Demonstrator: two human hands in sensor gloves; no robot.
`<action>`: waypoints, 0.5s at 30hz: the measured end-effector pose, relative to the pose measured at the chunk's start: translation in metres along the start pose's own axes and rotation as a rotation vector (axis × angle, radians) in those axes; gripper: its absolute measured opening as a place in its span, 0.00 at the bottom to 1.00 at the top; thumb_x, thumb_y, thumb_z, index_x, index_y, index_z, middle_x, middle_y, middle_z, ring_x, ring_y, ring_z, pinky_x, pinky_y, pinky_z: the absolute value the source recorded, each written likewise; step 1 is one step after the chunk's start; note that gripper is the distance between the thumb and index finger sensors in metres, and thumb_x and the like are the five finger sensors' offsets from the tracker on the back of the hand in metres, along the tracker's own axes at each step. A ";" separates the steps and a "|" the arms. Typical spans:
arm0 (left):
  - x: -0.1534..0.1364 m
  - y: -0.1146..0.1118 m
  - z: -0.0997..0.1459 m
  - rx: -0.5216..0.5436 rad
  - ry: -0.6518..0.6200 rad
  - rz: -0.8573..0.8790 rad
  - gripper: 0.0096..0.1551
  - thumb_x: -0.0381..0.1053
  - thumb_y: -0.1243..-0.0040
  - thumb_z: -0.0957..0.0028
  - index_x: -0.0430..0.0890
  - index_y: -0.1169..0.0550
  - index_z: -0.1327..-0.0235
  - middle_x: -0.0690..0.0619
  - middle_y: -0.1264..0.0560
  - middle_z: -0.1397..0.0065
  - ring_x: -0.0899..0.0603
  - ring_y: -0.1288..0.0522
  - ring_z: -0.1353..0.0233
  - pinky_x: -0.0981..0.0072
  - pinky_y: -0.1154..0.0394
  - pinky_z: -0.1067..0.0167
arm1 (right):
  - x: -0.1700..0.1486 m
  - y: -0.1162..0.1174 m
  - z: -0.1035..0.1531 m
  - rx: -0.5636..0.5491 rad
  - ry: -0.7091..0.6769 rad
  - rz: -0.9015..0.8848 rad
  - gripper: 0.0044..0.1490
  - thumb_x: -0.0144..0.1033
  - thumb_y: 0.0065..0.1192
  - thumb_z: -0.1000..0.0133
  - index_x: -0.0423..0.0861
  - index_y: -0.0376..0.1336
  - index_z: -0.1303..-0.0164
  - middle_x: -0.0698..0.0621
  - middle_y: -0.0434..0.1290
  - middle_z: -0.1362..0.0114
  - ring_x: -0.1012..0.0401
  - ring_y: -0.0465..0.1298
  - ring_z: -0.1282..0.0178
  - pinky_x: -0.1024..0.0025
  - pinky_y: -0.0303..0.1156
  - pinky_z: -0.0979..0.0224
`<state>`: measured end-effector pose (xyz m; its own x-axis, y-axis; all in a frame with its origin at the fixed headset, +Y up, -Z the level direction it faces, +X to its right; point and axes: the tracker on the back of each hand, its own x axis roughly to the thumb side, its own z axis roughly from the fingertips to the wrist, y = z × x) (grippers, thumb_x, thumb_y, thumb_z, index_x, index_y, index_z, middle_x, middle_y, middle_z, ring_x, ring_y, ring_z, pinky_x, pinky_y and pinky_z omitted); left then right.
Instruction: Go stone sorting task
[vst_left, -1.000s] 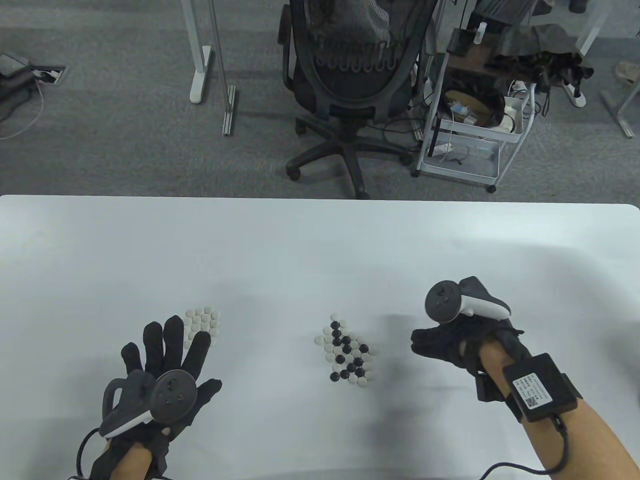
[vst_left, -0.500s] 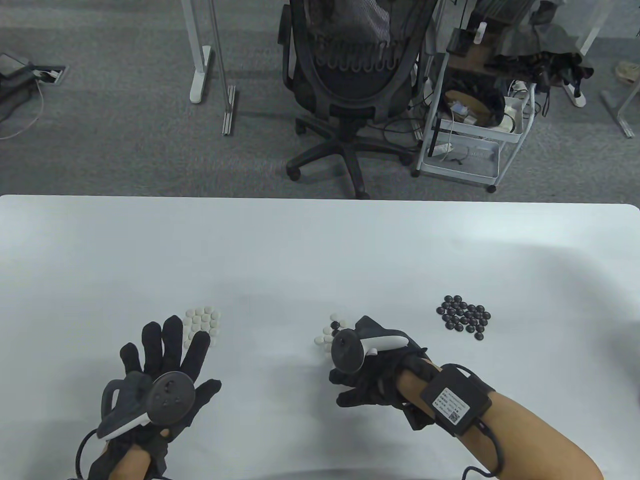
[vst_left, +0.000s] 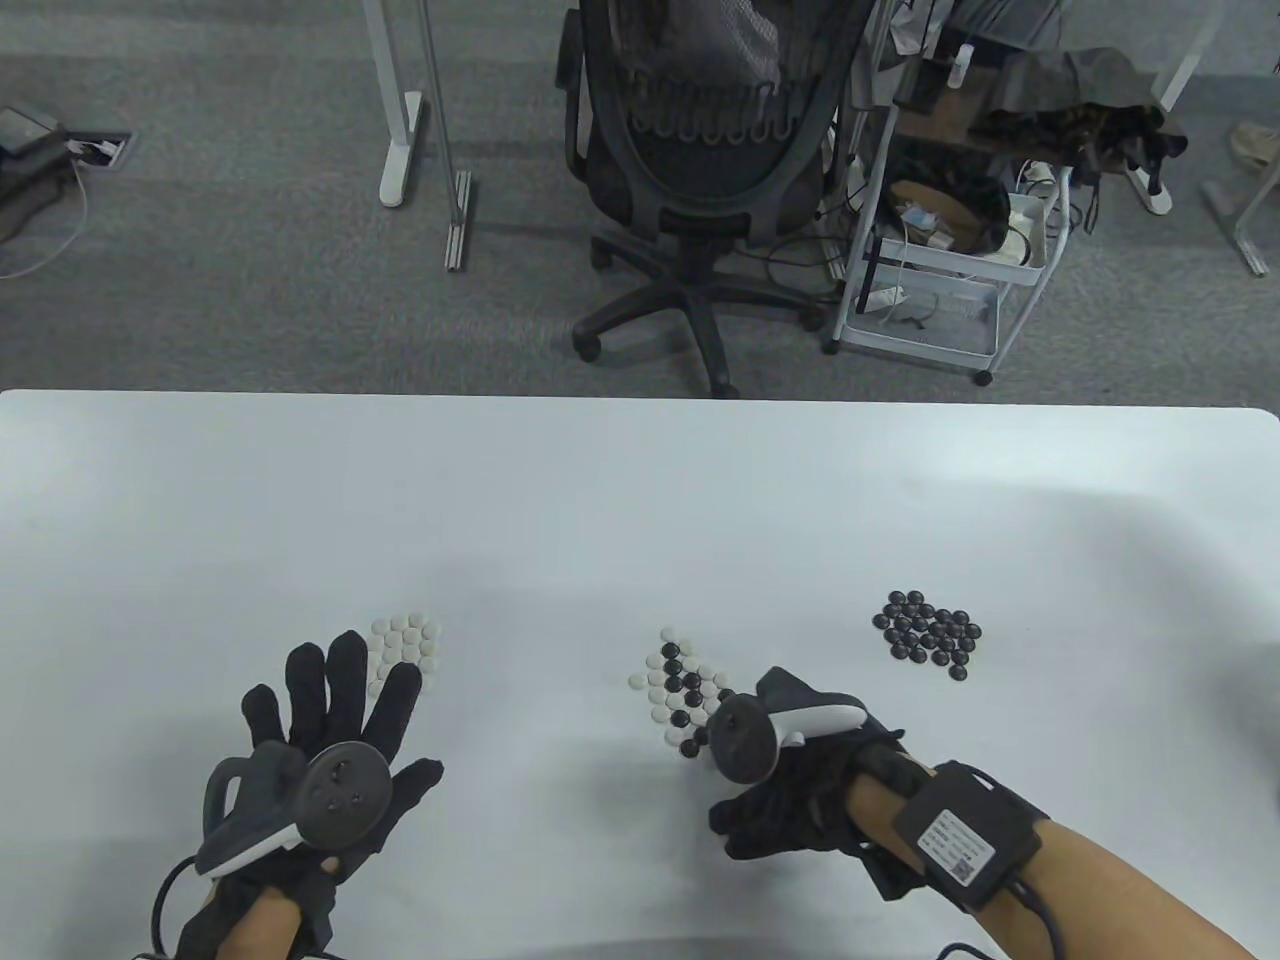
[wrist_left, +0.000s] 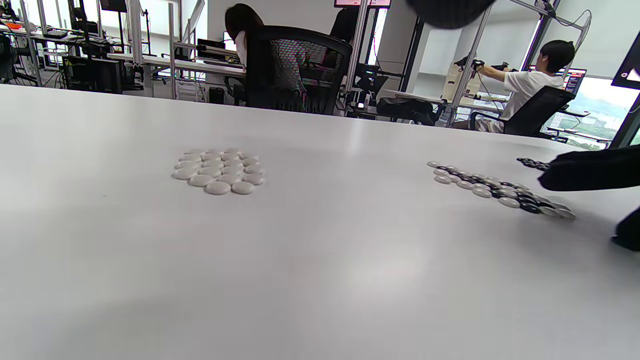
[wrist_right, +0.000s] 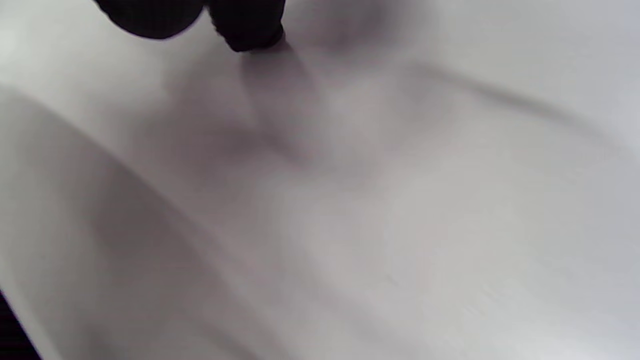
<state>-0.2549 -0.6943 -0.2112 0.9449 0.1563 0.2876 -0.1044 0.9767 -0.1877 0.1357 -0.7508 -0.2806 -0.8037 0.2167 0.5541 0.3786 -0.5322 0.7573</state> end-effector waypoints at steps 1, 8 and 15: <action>0.000 0.000 0.000 -0.002 0.000 -0.002 0.46 0.62 0.62 0.33 0.41 0.57 0.11 0.23 0.76 0.18 0.17 0.78 0.27 0.13 0.73 0.42 | -0.015 0.004 0.009 -0.008 0.042 -0.027 0.37 0.57 0.46 0.40 0.56 0.54 0.20 0.37 0.18 0.22 0.33 0.18 0.29 0.19 0.24 0.36; 0.002 0.000 -0.001 -0.007 -0.004 -0.015 0.46 0.62 0.62 0.33 0.41 0.57 0.11 0.23 0.76 0.18 0.18 0.78 0.27 0.12 0.73 0.42 | -0.125 0.023 0.050 -0.101 0.332 -0.239 0.37 0.56 0.47 0.40 0.57 0.51 0.19 0.39 0.14 0.24 0.34 0.16 0.29 0.19 0.21 0.36; 0.003 -0.001 -0.002 -0.009 0.002 -0.012 0.46 0.62 0.62 0.33 0.41 0.57 0.11 0.23 0.76 0.18 0.17 0.78 0.27 0.13 0.73 0.42 | -0.173 0.016 0.053 -0.184 0.441 -0.353 0.39 0.56 0.46 0.40 0.58 0.48 0.18 0.39 0.13 0.25 0.34 0.15 0.30 0.19 0.20 0.37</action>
<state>-0.2511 -0.6949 -0.2118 0.9468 0.1444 0.2875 -0.0906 0.9771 -0.1926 0.3058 -0.7535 -0.3458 -0.9963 0.0665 0.0542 0.0000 -0.6314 0.7755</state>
